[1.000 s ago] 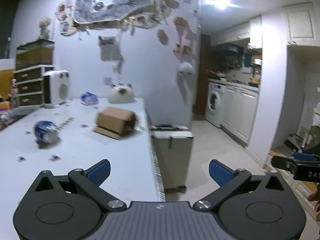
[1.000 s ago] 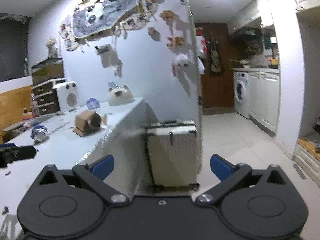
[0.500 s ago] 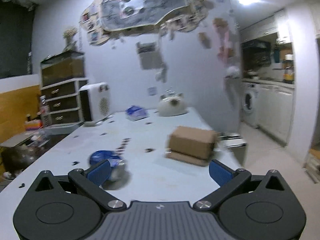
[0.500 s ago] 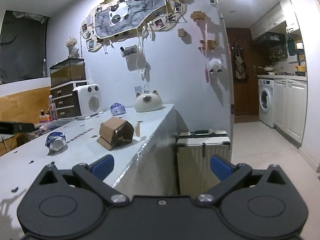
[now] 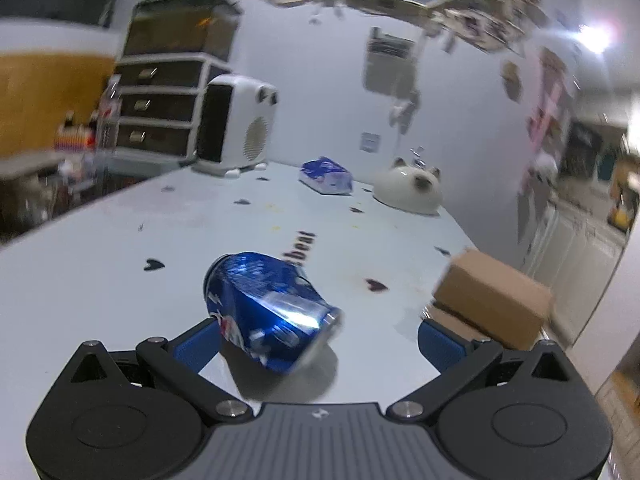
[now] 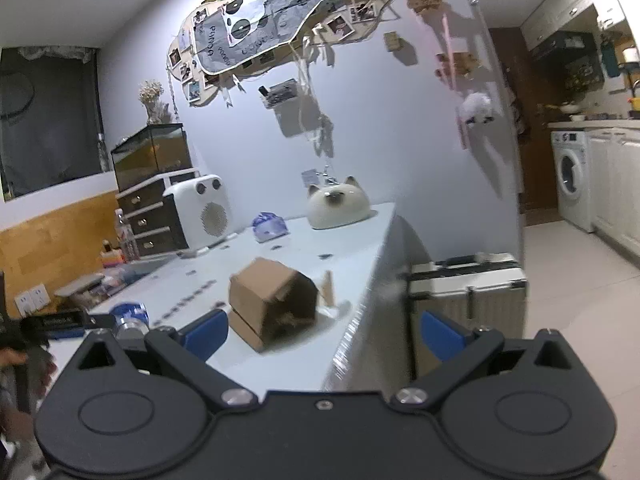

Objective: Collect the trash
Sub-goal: 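Grasp the crushed blue can with the left gripper while the right gripper grasps the cardboard box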

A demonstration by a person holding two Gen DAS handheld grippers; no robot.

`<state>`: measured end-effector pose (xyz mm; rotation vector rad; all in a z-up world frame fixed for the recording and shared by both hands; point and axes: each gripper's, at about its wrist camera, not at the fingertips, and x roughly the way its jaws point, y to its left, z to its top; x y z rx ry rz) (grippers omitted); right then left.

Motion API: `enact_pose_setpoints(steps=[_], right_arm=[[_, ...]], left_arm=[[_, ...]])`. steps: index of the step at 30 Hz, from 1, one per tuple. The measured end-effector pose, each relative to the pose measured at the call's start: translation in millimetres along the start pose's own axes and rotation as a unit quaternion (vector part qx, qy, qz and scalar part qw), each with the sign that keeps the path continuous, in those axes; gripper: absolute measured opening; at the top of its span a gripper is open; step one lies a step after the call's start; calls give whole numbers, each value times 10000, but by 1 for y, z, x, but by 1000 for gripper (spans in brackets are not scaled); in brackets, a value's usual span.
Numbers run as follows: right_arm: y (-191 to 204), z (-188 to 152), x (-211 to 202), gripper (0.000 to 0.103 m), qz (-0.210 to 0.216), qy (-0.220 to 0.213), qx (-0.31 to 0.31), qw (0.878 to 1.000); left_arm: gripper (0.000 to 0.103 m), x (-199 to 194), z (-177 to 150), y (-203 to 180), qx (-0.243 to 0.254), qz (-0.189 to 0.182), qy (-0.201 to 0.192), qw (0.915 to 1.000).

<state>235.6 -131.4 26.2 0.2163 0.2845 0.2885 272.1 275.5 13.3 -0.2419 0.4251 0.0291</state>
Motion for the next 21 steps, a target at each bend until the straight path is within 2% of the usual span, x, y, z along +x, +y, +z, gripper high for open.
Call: enact_pose_setpoints(steps=[5,9,11,12,17,21], right_arm=[[13,25,52,103,223,-1,-77,9997],[24,42,102,103,364,161,-169,9991],[28,46,124,99,490,234,-254,9982],[29,47,135,92,565,282,-291,9976],[32,41,183,91,688,422,-345,9961],[37,29,204,91,846,843,-528,9914]], left_arm=[[103,31,11,26,-789,-61,-1,9969],[103,50,21,36,-921,157,-84,9956],[102,56,25,40,-986,91,-135,9950],[101,58,26,41,-1000,-14,-143,9949],[93,67,29,32,-458,-256,30,9986],[85,71,24,24,-52,-541,383,9978]])
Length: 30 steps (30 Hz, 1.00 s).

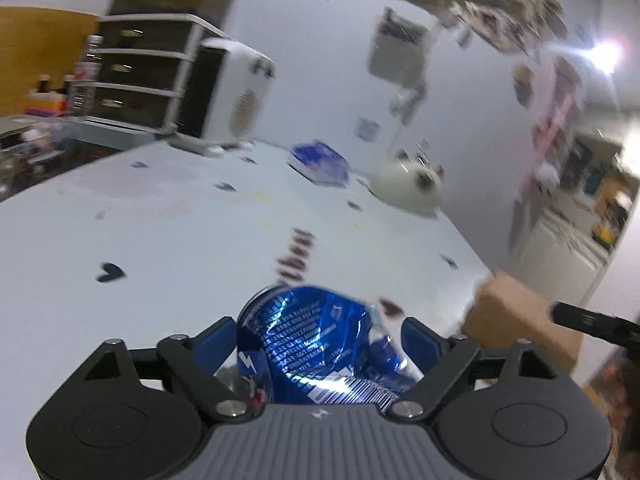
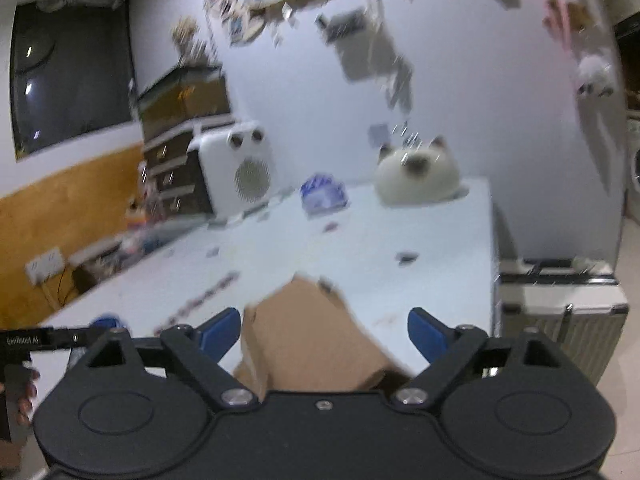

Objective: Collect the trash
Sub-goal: 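Grasp the crushed blue can with the left gripper while the right gripper grasps the cardboard box, then lift the blue can with the left gripper while the right gripper lifts the cardboard box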

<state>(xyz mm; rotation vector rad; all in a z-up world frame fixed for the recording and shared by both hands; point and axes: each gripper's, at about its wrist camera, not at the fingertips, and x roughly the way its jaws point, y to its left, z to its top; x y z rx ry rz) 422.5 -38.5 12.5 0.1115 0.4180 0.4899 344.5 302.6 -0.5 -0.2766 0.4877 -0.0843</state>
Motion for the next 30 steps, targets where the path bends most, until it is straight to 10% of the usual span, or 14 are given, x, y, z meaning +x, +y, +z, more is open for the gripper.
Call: enact_pose_setpoints(steps=[10,20,24,30], right_arm=[[42,-20,-42,40,-59,395,-1059,9936],[67,-51,-118,37,173,481,-890,9947],[81,-67,-149,36,369,466,-868,9944],[99,-84,-188,34,704,359,-900,9928]], left_arm=[[79,-18,-26,-38,931,-577,411,9931],[80,-66,-63,-77,1451,-1289,721,9783],[102,-90,-82,-92,1427,-1118,739,9806],[103,-115,-98,-110,1324,-568,589,9878]])
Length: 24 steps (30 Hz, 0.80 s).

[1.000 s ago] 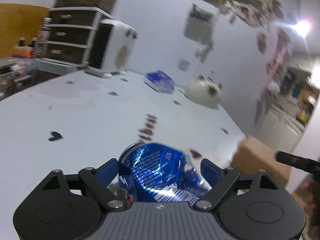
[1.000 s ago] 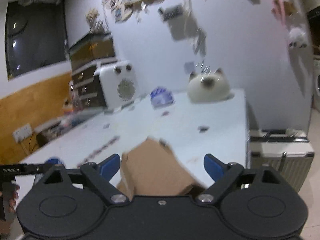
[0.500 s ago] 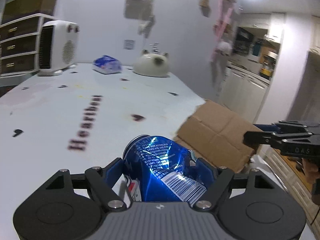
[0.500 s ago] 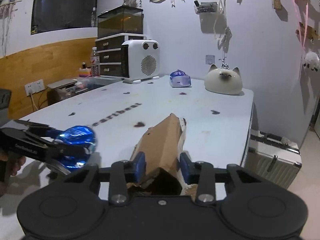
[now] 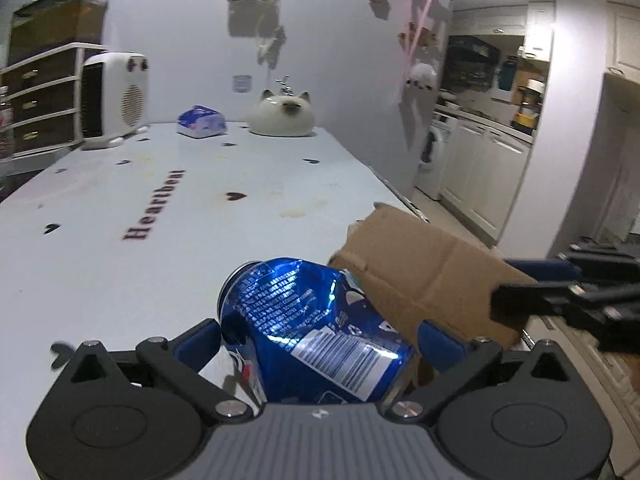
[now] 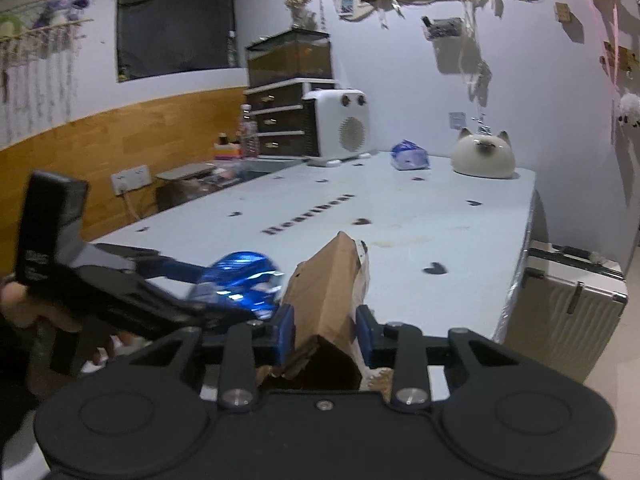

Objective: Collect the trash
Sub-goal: 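Lift the blue can with the left gripper while the right gripper lifts the cardboard box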

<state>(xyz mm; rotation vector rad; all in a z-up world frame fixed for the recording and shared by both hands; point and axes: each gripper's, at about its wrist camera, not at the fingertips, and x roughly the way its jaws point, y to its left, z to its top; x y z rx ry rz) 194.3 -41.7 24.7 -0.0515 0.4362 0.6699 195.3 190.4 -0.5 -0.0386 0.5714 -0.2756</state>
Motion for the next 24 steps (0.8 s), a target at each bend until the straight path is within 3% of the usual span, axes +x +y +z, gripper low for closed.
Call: enact_pose_setpoints(steps=[7,12,13,14,17,24], right_arm=[[15,-15,-29,32,321,-53,-40,9995],[18,-22,-43,28,544,-26,-15,9985],[17,-23,-45,7,627,-43,18,9980],[16,-24,-48,0,771,-80,82,9970],[18,-24,-51,1,948,-84,171,9953],[17,-26,-53,4,604,-3,155,9981]], left_arm=[[103,-19,-4,-3,-400,355,-288,9982],[103,-22,-5,-7,-393,765,-319,9958],[103,-22,-5,-8,-380,843,-311,9952],[103,-22,-6,-10,-364,903,-299,9948],[103,-19,-6,-16,-272,921,-246,9951],[103,-14,-10,-14,-272,1057,-144,9939]])
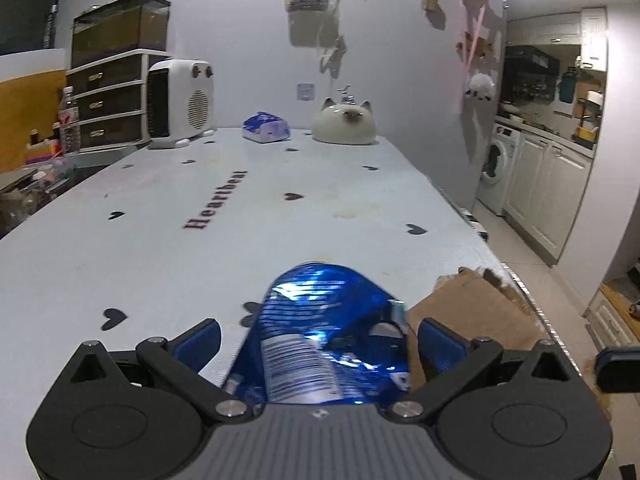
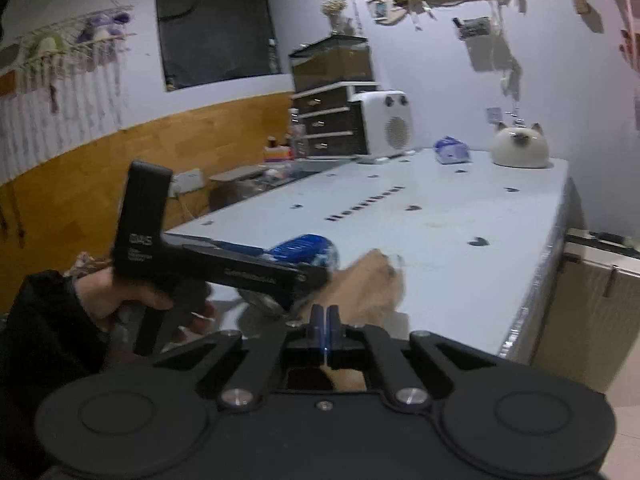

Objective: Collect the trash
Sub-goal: 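Lift the blue can with the left gripper while the right gripper lifts the cardboard box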

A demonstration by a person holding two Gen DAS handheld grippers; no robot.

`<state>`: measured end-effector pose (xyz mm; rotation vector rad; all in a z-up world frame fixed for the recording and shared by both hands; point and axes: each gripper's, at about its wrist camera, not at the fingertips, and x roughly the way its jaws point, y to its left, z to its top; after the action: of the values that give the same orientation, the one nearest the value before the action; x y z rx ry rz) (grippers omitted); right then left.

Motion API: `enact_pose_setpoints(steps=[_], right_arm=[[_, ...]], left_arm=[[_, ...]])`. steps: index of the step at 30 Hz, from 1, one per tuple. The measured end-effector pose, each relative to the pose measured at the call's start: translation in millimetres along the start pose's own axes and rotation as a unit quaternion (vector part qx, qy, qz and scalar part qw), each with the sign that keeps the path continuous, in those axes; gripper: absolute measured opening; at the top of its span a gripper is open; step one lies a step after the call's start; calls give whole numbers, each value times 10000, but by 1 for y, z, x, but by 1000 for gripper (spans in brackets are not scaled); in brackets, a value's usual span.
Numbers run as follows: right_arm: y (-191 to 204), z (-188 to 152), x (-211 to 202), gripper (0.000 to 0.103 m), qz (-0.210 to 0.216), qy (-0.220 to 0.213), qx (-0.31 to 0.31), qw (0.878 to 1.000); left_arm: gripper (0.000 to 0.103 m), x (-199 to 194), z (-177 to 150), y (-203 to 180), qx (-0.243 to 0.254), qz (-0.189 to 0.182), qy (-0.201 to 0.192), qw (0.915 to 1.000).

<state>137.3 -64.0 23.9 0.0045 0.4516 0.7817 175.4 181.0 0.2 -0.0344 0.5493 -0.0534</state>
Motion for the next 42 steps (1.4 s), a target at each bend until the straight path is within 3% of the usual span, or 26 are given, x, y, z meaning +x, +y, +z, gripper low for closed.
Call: enact_pose_setpoints(steps=[2,4,6,7,12,16,20,24,30,34,35,42], right_arm=[[-6,1,0,15,-96,11,209,9997],[-13,3,0,53,-184,-6,573,9982],[-19,6,4,77,-300,-22,972,9948],[-23,9,8,83,-327,11,1229,9919],[-40,16,42,86,-264,616,2260,9718],[-38,15,63,85,-133,990,2239,9695],[-27,6,78,68,25,1319,1977,9713],[-27,0,76,60,80,1223,1975,9726],[-30,-3,66,58,7,1126,1937,9746],[-28,0,64,58,-29,1094,1875,9761],[-27,0,64,58,-36,1084,1855,9766],[-27,2,59,56,-153,950,1790,9791]], left_arm=[[103,2,0,2,5,90,33,10000],[103,3,-1,2,23,75,44,10000],[103,3,-1,2,35,44,51,10000],[103,3,-1,3,24,1,56,10000],[103,4,-2,3,41,-156,89,9998],[103,10,-5,5,180,154,237,9994],[103,18,-6,7,247,335,408,9983],[103,14,-5,11,99,148,314,9993],[103,18,0,19,-341,-122,327,9988],[96,25,1,22,-349,-60,461,9983],[87,26,2,22,-350,-52,474,9982],[87,8,2,13,-102,-89,180,9997]])
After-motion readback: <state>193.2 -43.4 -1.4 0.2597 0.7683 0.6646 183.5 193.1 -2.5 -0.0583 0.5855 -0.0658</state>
